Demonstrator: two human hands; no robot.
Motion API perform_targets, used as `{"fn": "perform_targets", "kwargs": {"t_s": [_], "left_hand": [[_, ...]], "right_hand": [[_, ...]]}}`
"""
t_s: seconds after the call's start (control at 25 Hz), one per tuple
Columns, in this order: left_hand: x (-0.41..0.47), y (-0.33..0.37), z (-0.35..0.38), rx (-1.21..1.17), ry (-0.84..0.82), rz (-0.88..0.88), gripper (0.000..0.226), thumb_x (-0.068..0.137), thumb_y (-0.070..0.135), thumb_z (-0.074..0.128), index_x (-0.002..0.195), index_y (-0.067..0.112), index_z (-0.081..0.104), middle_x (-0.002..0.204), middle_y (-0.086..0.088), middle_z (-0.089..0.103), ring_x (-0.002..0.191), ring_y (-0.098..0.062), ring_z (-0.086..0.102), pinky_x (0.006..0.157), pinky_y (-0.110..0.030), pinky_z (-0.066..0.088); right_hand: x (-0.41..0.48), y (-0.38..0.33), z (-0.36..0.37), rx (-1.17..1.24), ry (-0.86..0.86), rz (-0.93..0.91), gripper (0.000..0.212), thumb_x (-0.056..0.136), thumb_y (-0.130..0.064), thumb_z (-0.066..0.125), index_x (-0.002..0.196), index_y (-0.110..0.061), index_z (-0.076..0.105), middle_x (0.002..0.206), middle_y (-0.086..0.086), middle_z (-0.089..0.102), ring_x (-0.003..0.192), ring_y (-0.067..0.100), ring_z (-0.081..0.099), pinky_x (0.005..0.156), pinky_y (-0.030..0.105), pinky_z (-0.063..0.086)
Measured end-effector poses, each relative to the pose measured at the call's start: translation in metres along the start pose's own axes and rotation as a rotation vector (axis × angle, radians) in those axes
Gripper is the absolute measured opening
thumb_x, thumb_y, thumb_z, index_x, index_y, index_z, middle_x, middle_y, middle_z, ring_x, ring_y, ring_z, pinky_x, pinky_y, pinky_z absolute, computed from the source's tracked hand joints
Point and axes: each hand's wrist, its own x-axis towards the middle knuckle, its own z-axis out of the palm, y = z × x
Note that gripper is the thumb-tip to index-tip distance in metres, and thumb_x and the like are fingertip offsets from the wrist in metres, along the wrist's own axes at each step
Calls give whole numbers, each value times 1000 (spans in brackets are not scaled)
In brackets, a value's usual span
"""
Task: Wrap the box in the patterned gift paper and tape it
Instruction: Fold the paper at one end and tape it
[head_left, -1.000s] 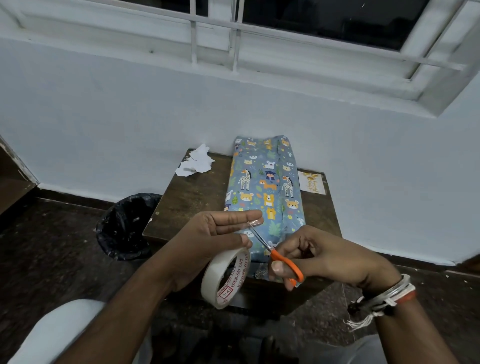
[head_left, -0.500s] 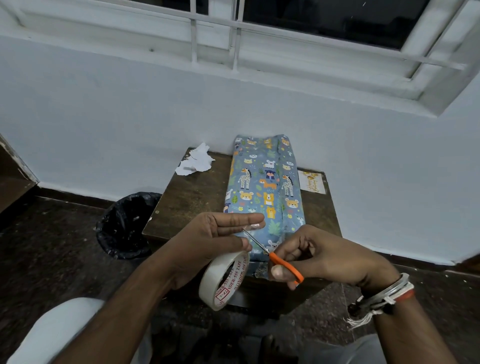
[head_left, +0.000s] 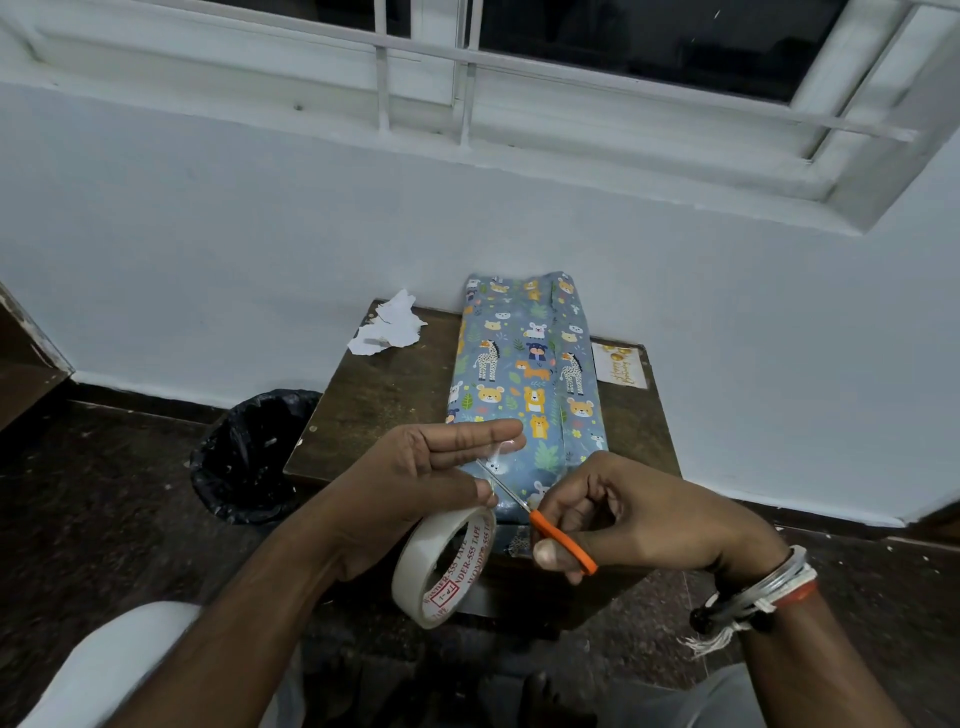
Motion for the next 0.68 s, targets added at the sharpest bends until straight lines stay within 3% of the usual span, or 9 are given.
{"fn": "perform_targets", "kwargs": {"t_s": [0.24,0.4,0.52,0.6,0.68], "left_hand": [[0,2,-4,-36,-3,39,62,86,-21,62,132,20,66,136,5,67,79,4,65,72,-17,54],[-2,1,-8,-79,-16,40,68,76,-12,67,135,21,63,139,6,65,85,-5,69,70,-19,55],[-2,1,-13,-65,12,67,75,73,-7,67,140,27,58,141,7,64,83,2,66,71,-17,54],[-2,0,-16,-43,12,101,80,75,-7,68,144,31,53,142,7,62,72,3,65,74,-17,53],[-2,1,-17,-13,4,121,83,77,-6,69,147,34,49,145,8,60,64,-3,62,78,-19,53]], "right_hand": [[6,1,6,-55,81,-6,20,90,-35,79,101,-19,77,75,6,76,69,23,67,74,47,55],[2,1,2,-107,314,-36,29,84,-32,86,106,-27,68,68,3,74,56,15,59,58,32,47],[6,7,3,-93,600,-31,34,81,-25,88,99,-26,59,68,3,74,53,14,61,57,28,49],[15,14,0,-293,914,-11,23,82,-27,86,81,-23,63,65,-4,72,56,7,63,57,24,49],[24,18,-6,-620,1034,96,22,87,-34,79,74,-20,67,66,-4,69,63,13,64,57,28,49]]}}
